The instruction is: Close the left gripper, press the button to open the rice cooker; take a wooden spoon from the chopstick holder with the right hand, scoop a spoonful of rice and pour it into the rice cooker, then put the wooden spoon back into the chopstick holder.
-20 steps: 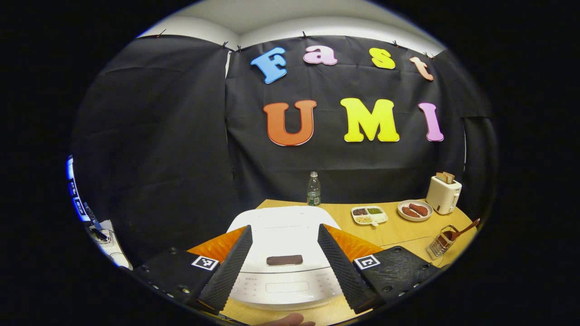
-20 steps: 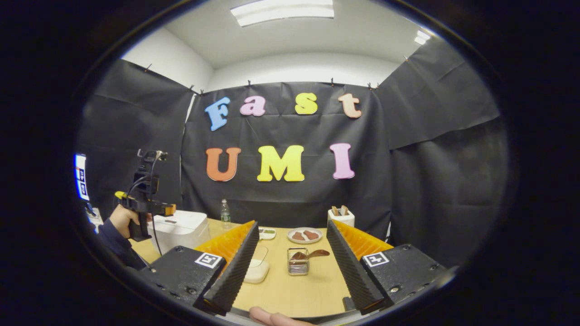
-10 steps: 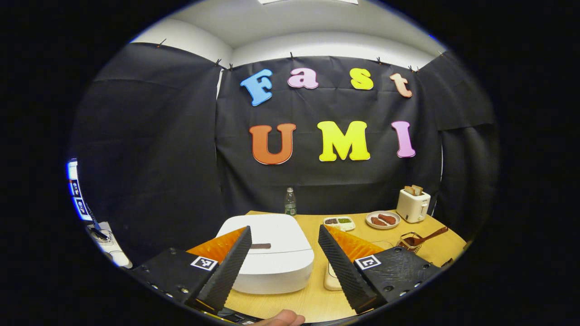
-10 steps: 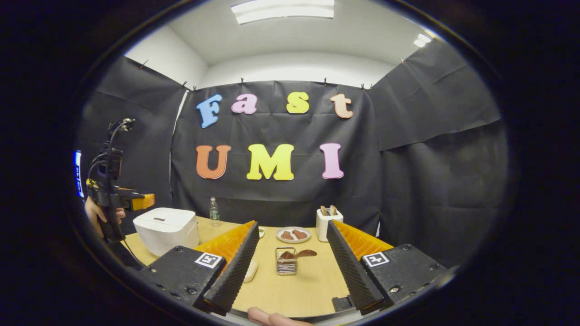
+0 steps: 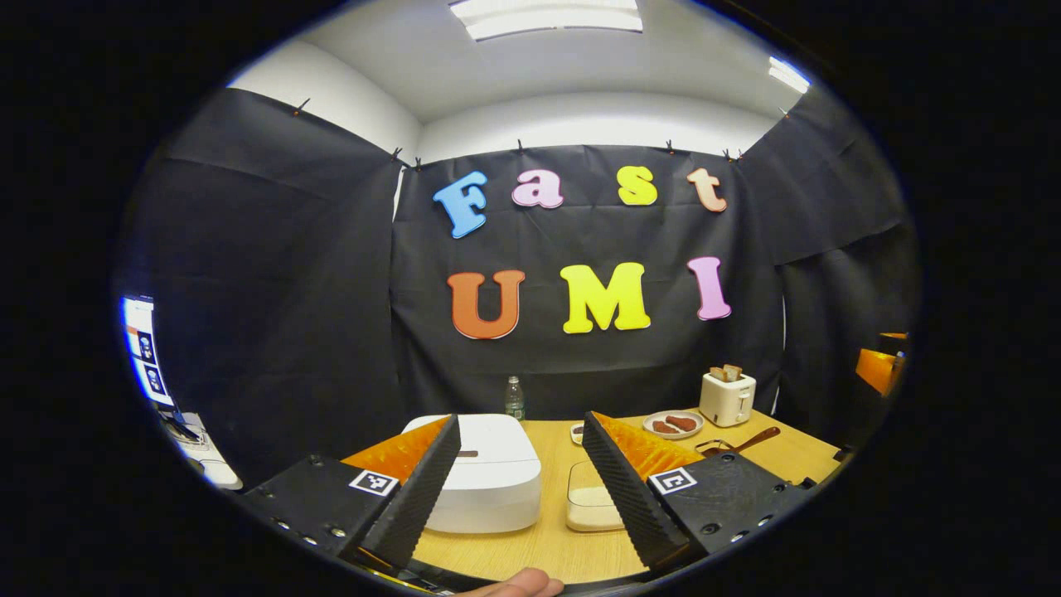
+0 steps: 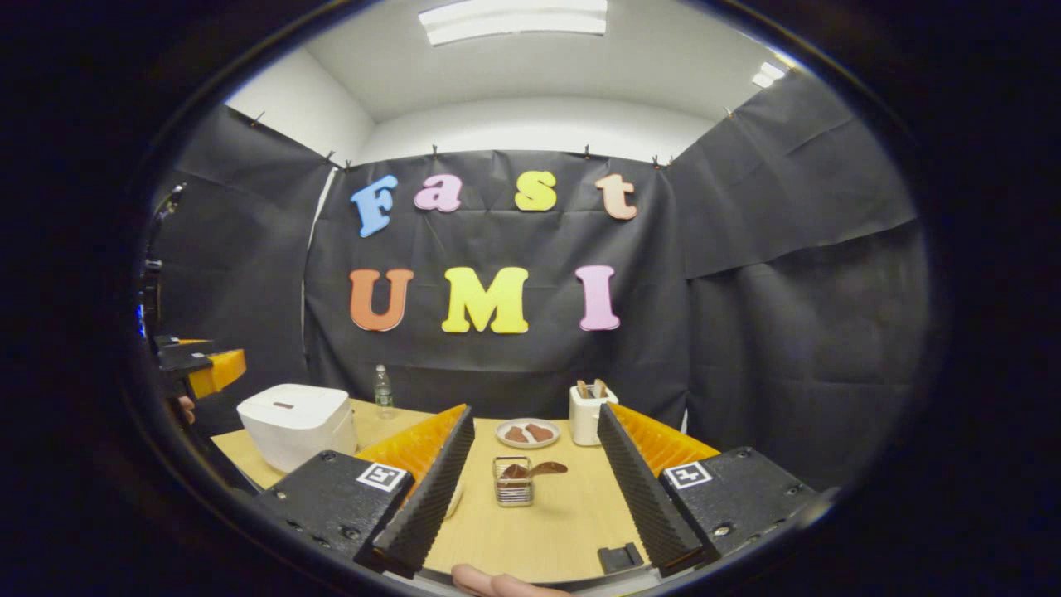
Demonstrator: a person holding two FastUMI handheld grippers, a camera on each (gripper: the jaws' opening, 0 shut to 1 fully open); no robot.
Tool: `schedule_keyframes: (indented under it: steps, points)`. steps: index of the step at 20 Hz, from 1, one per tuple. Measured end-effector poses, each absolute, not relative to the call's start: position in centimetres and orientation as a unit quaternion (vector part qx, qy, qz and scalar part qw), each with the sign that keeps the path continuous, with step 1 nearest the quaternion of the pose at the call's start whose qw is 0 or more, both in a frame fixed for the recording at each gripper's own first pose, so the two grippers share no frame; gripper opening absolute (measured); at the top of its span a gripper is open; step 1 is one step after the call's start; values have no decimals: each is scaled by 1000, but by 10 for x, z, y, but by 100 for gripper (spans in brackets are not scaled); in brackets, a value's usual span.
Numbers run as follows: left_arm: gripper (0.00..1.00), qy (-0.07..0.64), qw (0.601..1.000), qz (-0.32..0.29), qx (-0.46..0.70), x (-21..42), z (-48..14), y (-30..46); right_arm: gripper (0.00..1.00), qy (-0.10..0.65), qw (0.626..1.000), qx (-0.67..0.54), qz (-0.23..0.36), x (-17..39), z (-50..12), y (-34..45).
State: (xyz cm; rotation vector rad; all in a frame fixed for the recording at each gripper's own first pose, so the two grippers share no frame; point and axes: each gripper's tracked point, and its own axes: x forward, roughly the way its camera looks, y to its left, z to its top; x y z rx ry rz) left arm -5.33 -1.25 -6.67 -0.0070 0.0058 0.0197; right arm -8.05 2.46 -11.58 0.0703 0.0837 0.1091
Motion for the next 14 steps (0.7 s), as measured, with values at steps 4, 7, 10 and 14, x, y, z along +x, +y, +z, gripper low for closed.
schedule_keyframes:
  steps: [4, 7, 10, 14]
  points:
    - [95, -16, 1000, -5, -2, -66, -55, -21, 98, 49, 996, 47, 51, -77, -115, 24]
    - [95, -23, 1000, -17, -6, -71, -54, -27, 98, 40, 998, 40, 39, -75, -109, 21]
    - [95, -22, 1000, -16, -2, -70, -58, -22, 98, 38, 997, 43, 49, -79, -104, 30]
    - [95, -22, 999, -20, -24, -71, -58, -19, 98, 34, 997, 41, 46, -79, -101, 32]
